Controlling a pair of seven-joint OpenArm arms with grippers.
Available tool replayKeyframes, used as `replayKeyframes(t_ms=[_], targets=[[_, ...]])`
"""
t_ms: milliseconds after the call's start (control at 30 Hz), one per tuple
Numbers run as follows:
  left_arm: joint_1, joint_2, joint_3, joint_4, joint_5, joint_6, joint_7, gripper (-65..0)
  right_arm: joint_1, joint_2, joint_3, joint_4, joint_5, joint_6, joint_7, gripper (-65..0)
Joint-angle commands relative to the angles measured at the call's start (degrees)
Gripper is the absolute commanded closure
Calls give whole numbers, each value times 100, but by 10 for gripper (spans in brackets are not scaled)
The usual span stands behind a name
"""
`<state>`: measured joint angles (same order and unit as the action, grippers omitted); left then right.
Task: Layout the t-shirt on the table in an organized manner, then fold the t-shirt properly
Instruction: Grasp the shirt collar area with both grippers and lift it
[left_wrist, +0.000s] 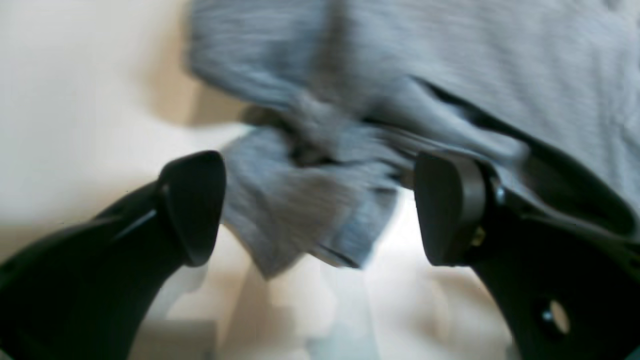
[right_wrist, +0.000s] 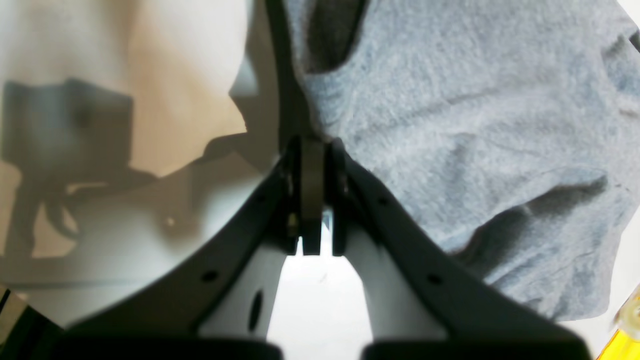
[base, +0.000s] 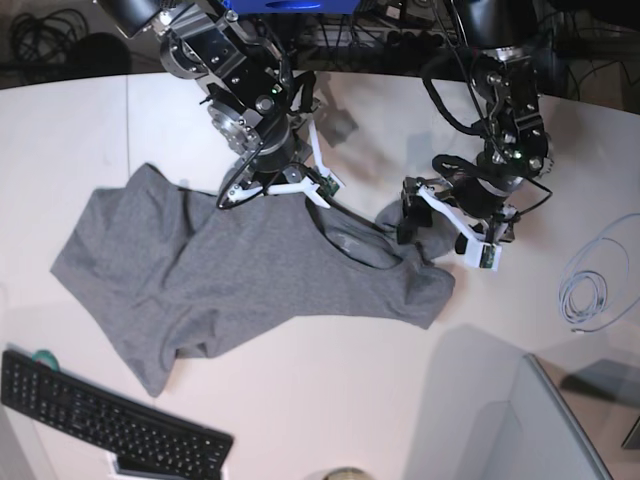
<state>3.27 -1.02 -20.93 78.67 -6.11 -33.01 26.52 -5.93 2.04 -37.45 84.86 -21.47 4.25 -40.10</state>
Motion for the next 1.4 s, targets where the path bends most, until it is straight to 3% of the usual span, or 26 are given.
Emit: replayKeyframes(t_ms=[0,100,267,733,767,800,833,933,1100,1367], targets=[[-76,18,-4,-21,-88,-44,-107,-561,53,-33,13,116,-37,-16,76,-2],[-129,27,-241,-250,-202,-44,-142,-561,70,-33,13,107,-37,-16,76,-2],[-463,9,-637,-760,-950,-44,-151,-561,79,-33,13,72,-37,-16,76,-2],[-1518,27,-646,-1920,-967,-44,-292,-556,62,-33,13,63,-37,-16,76,-2],[-1553,36,-646,-1990,-967,-44,-371,-533,53,-33,13,63,-37,-16,76,-2],[-1597,36,-646,-2070,-967,-44,-441,-471,44,-33,13,63,-37,-16,76,-2],[-1650,36,-646,-2166,-967,-44,-485,-378,44,-33,13,63,-37,-16,76,-2],[-1782,44,-637,-2342,-993,-44,-494,-12,18,-33,13,99,-37,-16,76,-2],[-1711,1,-637,-1692,-967,-44,-380,0,-211,-24,13,573,-37,-16,76,-2],[-1333,-509,-435,515,-967,-44,702,0,-273,310,-22,2165,-20,36,76,-2]])
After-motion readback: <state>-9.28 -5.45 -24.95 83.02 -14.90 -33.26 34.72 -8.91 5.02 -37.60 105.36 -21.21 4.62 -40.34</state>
